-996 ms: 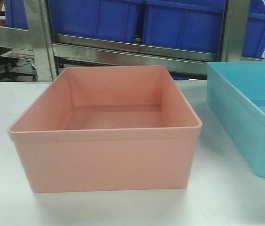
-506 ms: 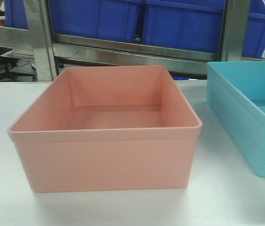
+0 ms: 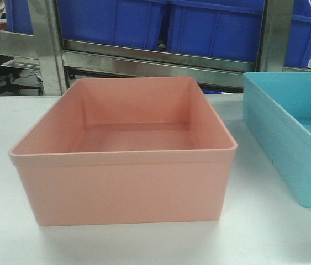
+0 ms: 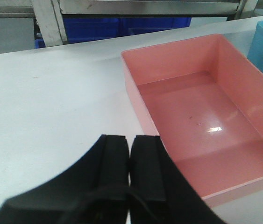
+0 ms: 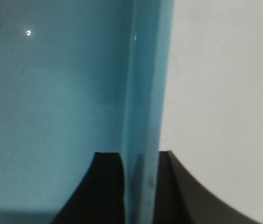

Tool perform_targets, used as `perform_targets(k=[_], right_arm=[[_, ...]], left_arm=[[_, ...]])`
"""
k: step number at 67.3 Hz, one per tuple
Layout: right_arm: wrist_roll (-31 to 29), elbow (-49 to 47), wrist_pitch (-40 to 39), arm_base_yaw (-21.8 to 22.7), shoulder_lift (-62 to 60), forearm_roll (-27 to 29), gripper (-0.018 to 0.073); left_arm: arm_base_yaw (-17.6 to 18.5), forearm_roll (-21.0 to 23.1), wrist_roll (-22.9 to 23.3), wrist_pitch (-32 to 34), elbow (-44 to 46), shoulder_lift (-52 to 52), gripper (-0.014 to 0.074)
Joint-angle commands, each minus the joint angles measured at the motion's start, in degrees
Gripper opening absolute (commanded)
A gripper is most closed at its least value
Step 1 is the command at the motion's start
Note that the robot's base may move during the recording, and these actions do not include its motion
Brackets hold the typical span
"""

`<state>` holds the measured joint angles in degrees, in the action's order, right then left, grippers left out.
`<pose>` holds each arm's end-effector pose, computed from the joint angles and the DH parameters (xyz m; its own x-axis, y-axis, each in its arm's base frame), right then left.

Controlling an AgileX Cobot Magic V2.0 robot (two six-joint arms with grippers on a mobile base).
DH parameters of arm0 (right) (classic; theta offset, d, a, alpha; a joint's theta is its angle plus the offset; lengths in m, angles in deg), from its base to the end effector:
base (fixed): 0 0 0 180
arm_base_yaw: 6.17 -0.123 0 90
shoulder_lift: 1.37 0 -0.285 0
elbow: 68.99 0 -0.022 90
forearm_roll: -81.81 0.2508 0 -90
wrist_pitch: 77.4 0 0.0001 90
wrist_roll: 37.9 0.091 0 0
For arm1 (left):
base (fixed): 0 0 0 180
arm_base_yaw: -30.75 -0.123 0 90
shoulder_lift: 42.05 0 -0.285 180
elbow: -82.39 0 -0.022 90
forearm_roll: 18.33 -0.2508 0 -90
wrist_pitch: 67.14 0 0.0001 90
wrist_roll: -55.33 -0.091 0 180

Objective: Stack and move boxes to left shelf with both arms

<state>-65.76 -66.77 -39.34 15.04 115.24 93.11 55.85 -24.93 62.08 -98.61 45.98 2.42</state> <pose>0.3714 -0.1323 0.1934 -0.9096 0.0078 -0.4154 0.0201 0.9995 -0.0254 0.1154 -0.0480 0.3497 -0.3491 0.1421 -0.9263 0.3664 0.9304 0.0046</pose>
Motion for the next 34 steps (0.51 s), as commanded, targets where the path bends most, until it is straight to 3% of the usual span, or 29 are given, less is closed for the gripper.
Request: perform_targets(k=[1, 21, 34], right_arm=[[-0.78, -1.95, -2.10, 0.12, -3.00, 0.66, 0.0007], [-0.49, -1.95, -0.32, 0.12, -5.89, 0.83, 0.0025], [6.04, -1.95, 1.52, 0.12, -13.02, 1.83, 0.0025]], left_arm=[[0.28, -0.27, 0.01, 4.17, 1.74, -0.14, -0.0013], [0.28, 0.98, 0.01, 3.50, 1.74, -0.14, -0.0013], [0.28, 1.77, 0.01, 2.77, 1.74, -0.14, -0.0013]])
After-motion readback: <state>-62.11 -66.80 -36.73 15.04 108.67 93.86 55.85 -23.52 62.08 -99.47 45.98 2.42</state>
